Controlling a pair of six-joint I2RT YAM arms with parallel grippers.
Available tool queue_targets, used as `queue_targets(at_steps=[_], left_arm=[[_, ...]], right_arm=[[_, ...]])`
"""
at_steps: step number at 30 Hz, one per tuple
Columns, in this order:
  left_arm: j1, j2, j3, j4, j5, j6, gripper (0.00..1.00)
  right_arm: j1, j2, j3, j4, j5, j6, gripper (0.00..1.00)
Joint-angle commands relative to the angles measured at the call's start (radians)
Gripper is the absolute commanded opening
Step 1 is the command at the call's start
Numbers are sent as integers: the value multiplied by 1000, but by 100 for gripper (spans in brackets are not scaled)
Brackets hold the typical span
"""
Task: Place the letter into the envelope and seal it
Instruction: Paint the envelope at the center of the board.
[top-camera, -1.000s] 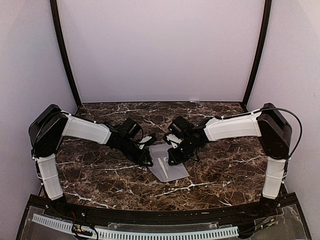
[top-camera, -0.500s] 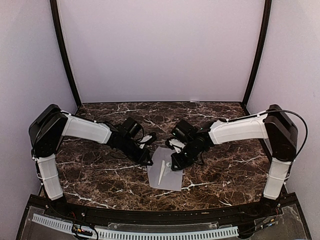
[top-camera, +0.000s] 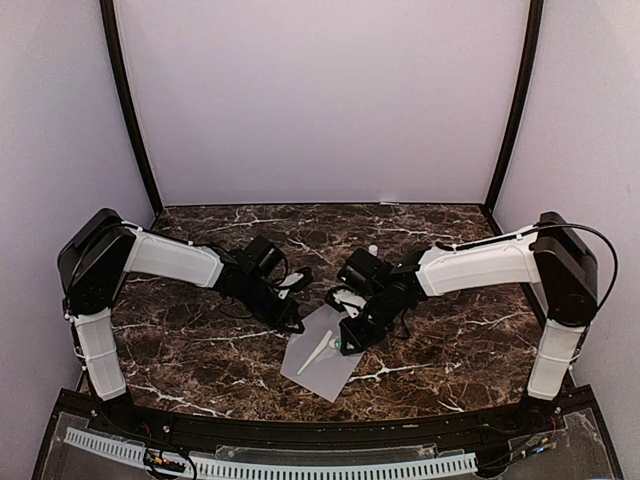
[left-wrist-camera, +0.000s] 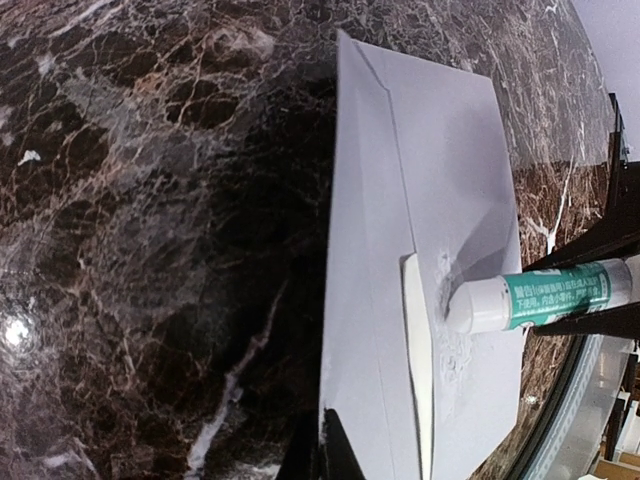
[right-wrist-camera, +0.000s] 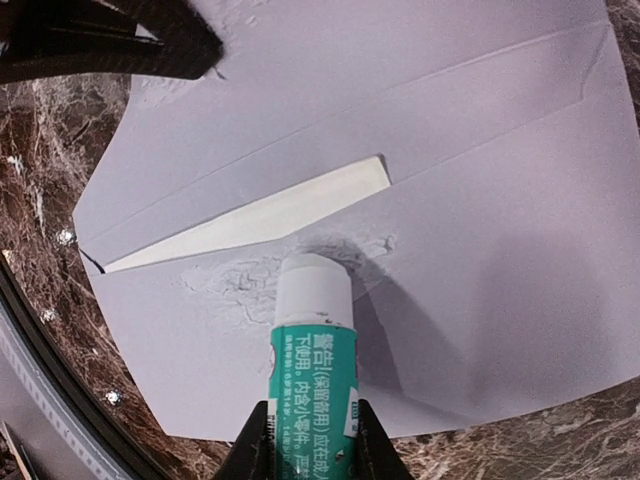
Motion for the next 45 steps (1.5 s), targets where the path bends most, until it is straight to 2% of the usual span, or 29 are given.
queue_targets(at_steps=[1, 25, 27, 29, 31, 33, 38, 41, 45], left_arm=[[-4, -7, 11, -15, -9, 7, 0], [-4, -15, 11, -13, 0, 5, 1], [-4, -38, 11, -15, -47, 8, 15], [-4, -80, 6, -15, -97, 9, 37], [-4, -137, -11, -15, -145, 3, 48], [-4, -197, -37, -12, -192, -13, 52], [-18, -366, -154, 52, -200, -109, 50], [-69, -427, -258, 119, -171, -204, 34], [-144, -462, -372, 242, -128, -339, 23]], right_arm=[[37, 1, -20, -81, -63, 3, 0], [92, 69, 54, -49, -120, 16, 0], [92, 67, 51, -44, -117, 20, 0], [91, 66, 47, -39, -117, 26, 0], [91, 63, 43, -34, -116, 30, 0], [91, 60, 41, -29, -115, 31, 0], [90, 56, 35, -18, -114, 37, 0], [88, 51, 31, -9, -111, 43, 0], [87, 45, 22, -1, -110, 49, 0]])
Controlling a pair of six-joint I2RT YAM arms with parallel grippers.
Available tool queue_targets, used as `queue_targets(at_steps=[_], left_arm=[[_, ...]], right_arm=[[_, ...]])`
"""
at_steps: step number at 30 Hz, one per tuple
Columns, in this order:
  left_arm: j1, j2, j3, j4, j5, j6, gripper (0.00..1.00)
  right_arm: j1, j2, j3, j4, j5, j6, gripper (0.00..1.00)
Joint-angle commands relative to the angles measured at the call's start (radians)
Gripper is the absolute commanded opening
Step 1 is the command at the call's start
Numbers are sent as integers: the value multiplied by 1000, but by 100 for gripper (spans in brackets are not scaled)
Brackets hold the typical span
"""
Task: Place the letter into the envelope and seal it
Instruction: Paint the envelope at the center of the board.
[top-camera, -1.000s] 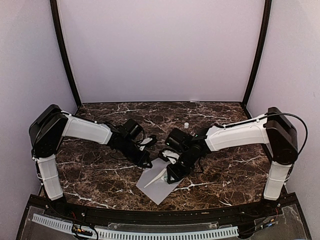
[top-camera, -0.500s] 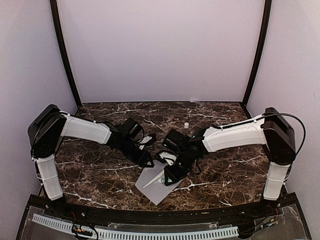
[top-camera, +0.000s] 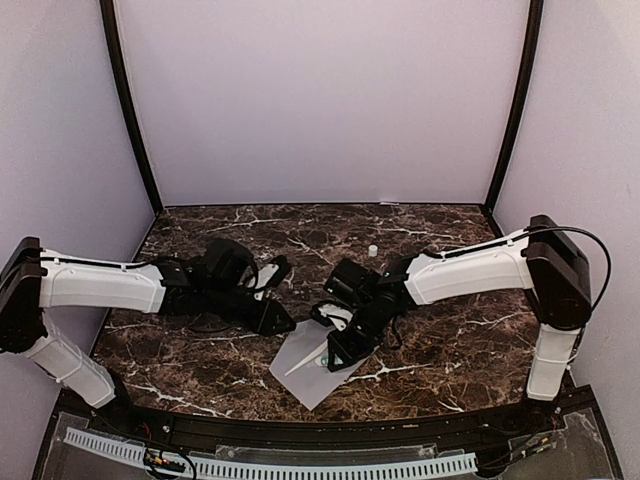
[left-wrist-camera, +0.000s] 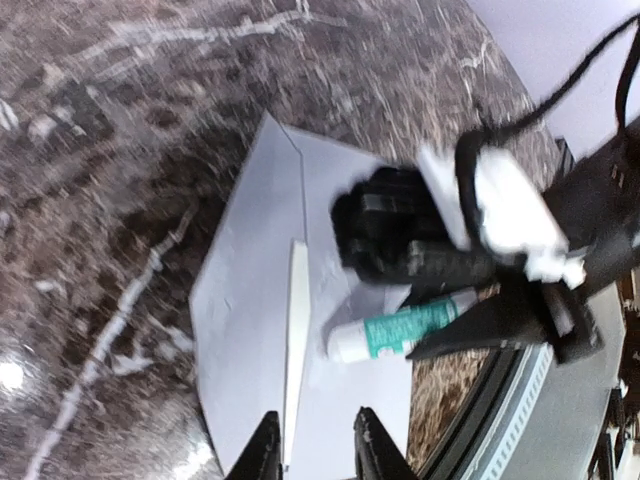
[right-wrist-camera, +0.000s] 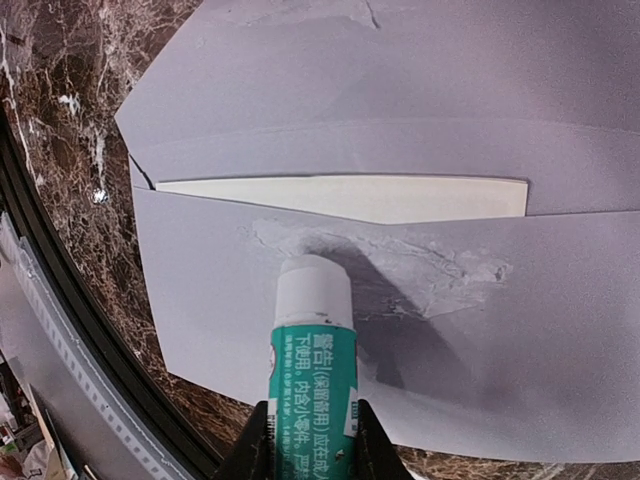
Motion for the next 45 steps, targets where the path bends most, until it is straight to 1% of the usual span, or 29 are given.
queue_targets(at_steps=[1, 2, 5, 9, 16, 24, 35, 45], left_arm=[[-59, -26, -141, 138, 46, -193, 20], [-70, -30, -157, 179, 46, -209, 20], [-88, -15, -208, 233, 51, -251, 19], [-113, 49, -202, 269, 50, -244, 17], [-125, 118, -139, 239, 26, -177, 12], [-165, 217, -132, 201, -29, -132, 10], [-168, 249, -171, 171, -57, -132, 3], [-169, 256, -174, 163, -55, -120, 1]], right_arm=[[9, 6, -21, 20, 6, 19, 0], [9, 4, -24, 21, 6, 21, 0], [9, 0, -26, 24, 9, 23, 0], [7, -4, -26, 26, 14, 27, 0], [2, 0, -26, 31, 15, 32, 0], [-7, 3, -24, 43, 10, 40, 0], [-57, 3, -45, 32, 26, 29, 0], [-135, 19, -55, 29, 52, -15, 0]])
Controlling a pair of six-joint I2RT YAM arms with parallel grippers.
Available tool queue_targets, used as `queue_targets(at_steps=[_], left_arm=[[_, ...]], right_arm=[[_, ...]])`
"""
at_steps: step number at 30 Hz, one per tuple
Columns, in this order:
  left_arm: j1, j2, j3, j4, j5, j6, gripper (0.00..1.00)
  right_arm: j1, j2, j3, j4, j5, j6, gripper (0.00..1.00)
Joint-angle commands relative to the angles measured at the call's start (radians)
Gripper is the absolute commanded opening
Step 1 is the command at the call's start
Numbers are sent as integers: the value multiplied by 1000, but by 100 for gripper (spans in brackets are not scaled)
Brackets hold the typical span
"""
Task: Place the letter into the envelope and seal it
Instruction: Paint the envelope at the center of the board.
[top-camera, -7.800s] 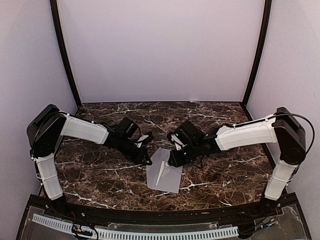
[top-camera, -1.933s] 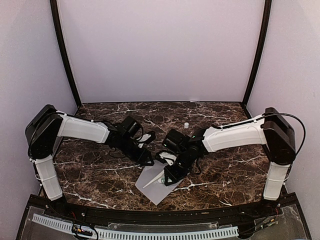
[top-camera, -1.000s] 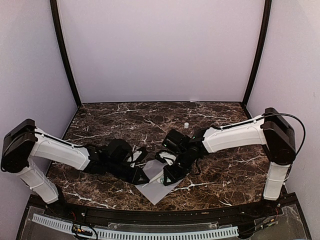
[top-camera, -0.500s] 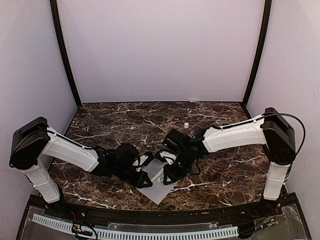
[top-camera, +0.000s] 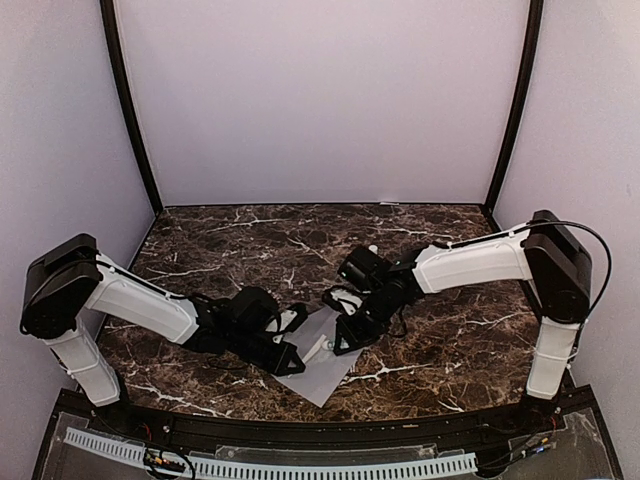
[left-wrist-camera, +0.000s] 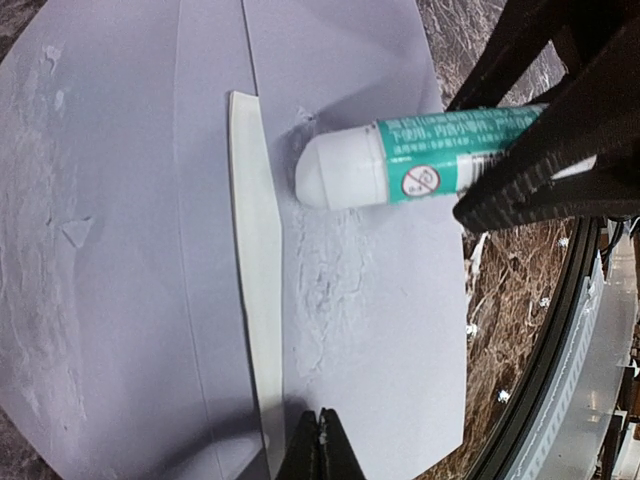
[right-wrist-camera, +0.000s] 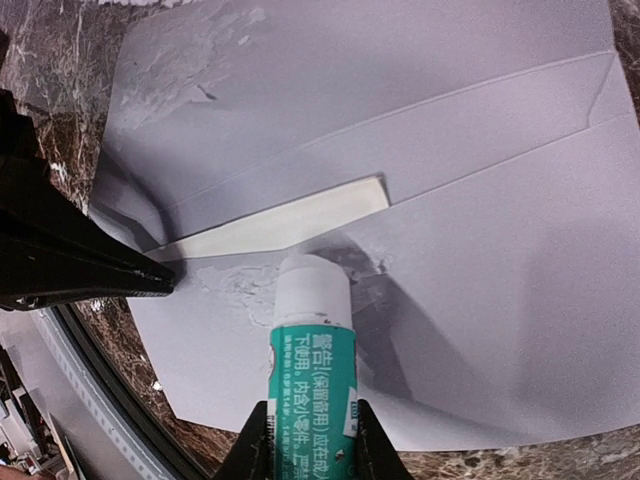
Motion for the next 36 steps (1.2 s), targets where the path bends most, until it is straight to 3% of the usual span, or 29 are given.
queue_targets(at_steps=[1, 16, 36], left_arm=[[-6, 39, -33, -89, -37, 19, 1], [-6, 34, -28, -92, -35, 16, 0], [-7, 39, -12, -92, -26, 13, 0]], right_arm=[[-40, 24, -26, -32, 69, -28, 0], [-57, 3, -44, -27, 76, -27, 0], [114, 5, -32, -22, -44, 41, 0]])
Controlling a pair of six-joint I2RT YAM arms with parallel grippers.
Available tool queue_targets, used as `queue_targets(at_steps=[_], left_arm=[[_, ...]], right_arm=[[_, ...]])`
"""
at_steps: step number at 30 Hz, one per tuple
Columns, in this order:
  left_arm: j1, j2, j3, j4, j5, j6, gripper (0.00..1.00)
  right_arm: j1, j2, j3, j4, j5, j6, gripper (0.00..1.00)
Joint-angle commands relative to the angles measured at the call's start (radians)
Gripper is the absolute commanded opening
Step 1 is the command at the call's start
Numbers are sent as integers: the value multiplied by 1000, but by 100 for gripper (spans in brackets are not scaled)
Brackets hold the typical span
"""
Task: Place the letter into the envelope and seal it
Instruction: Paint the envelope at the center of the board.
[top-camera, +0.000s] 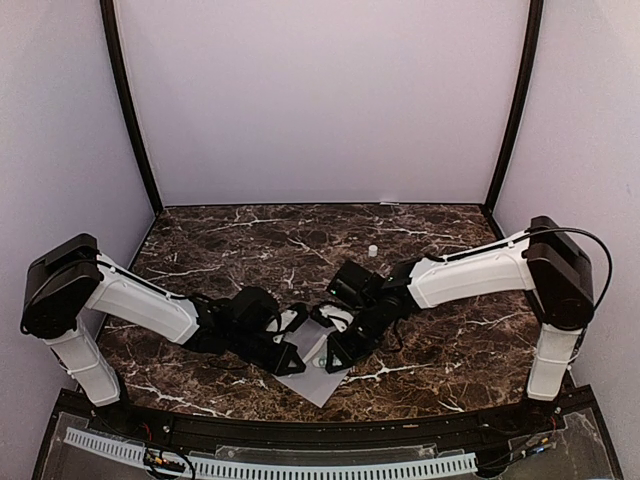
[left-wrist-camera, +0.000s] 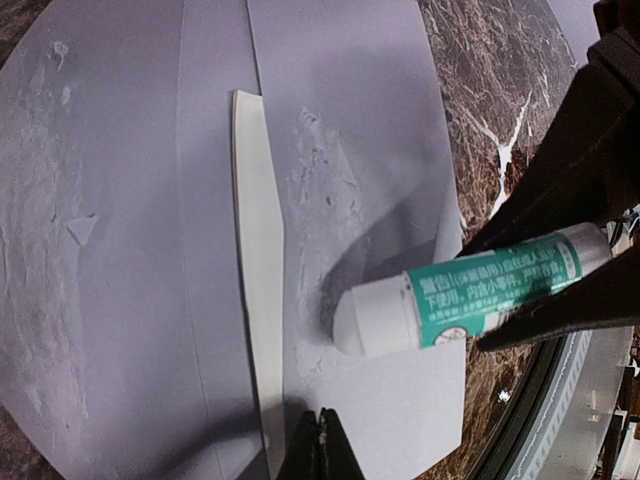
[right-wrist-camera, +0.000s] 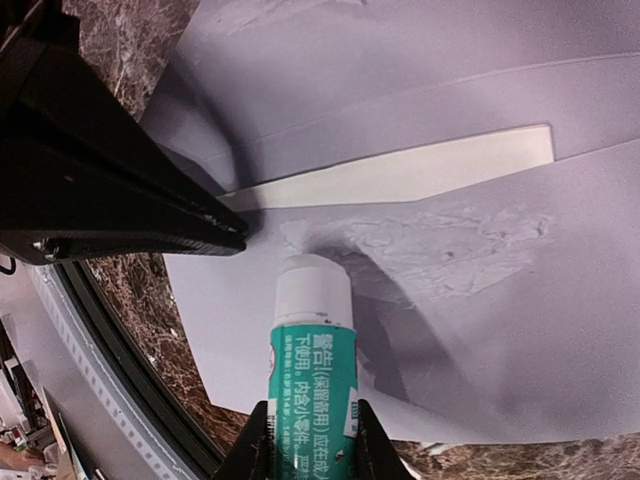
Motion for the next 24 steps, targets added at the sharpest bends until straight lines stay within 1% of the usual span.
queue_targets(at_steps=[1, 8, 21, 24], left_arm=[[-6, 36, -12, -100, -27, 10, 0], [-6, 36, -13, -103, -28, 11, 0], [-7, 28, -21, -106, -31, 10, 0], [-6, 26, -21, -106, -32, 10, 0]], right_arm=[[26, 16, -12, -44, -20, 26, 0], [-6, 18, -23, -51, 38, 22, 0], [-149, 2, -91, -66, 127, -49, 0], [-167, -5, -104, -55, 123, -52, 0]])
